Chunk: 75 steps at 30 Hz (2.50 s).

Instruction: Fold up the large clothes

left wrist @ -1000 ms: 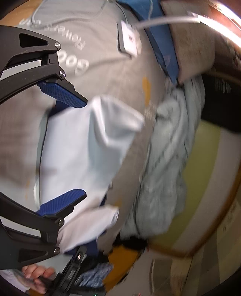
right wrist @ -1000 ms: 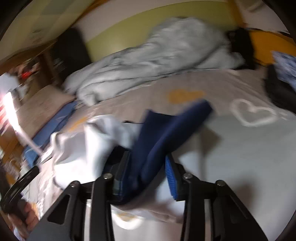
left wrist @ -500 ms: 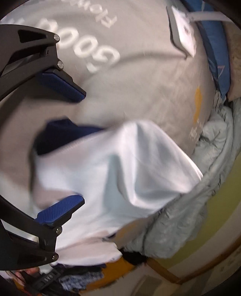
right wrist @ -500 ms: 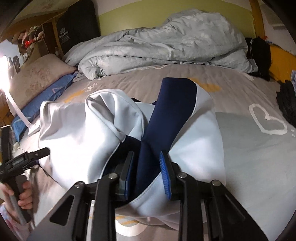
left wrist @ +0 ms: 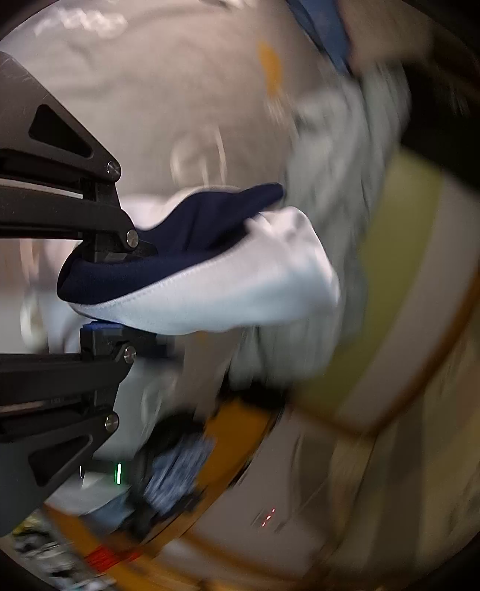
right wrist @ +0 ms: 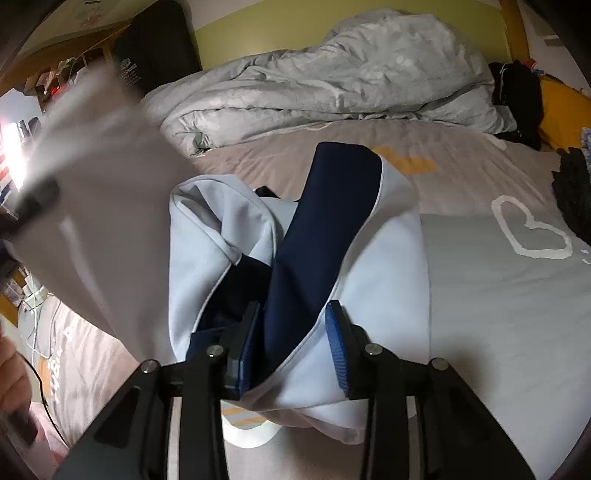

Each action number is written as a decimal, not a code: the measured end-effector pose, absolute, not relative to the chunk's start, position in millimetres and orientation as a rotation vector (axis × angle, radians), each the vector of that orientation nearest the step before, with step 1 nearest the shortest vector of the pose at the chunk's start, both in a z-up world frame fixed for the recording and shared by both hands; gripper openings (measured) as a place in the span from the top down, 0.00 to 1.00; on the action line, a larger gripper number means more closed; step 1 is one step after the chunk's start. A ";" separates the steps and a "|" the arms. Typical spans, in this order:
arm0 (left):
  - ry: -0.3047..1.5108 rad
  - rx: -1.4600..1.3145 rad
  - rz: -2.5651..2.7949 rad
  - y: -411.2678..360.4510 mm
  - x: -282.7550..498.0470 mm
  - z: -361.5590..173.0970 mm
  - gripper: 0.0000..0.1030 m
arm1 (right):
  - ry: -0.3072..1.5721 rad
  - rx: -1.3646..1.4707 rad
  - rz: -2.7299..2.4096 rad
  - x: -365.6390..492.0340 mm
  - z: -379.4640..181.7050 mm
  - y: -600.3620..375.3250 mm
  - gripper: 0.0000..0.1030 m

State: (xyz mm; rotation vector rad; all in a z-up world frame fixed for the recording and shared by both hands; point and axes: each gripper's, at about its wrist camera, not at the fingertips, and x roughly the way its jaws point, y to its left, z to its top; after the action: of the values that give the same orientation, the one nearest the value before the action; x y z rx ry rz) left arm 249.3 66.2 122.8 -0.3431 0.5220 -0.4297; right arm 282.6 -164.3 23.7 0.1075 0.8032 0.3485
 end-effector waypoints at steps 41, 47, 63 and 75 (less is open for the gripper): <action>0.591 -0.318 -0.287 55.4 229.5 67.6 0.13 | 0.683 0.216 0.297 247.4 88.2 -223.6 0.18; 0.753 -0.481 -0.307 71.7 264.7 23.2 0.13 | 0.768 0.160 0.194 272.7 51.7 -222.8 0.28; 0.878 -0.543 -0.377 14.2 311.5 9.0 0.11 | 0.747 0.485 0.203 256.4 40.5 -301.0 0.20; 0.928 -0.649 -0.379 26.9 310.4 4.9 0.10 | 0.866 0.607 0.385 290.6 -6.8 -258.0 0.21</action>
State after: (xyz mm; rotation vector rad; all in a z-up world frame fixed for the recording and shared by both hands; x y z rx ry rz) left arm 310.4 26.9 4.9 -0.6488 0.9284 -0.3791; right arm 290.6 -258.0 -6.8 0.6066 0.8656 0.3846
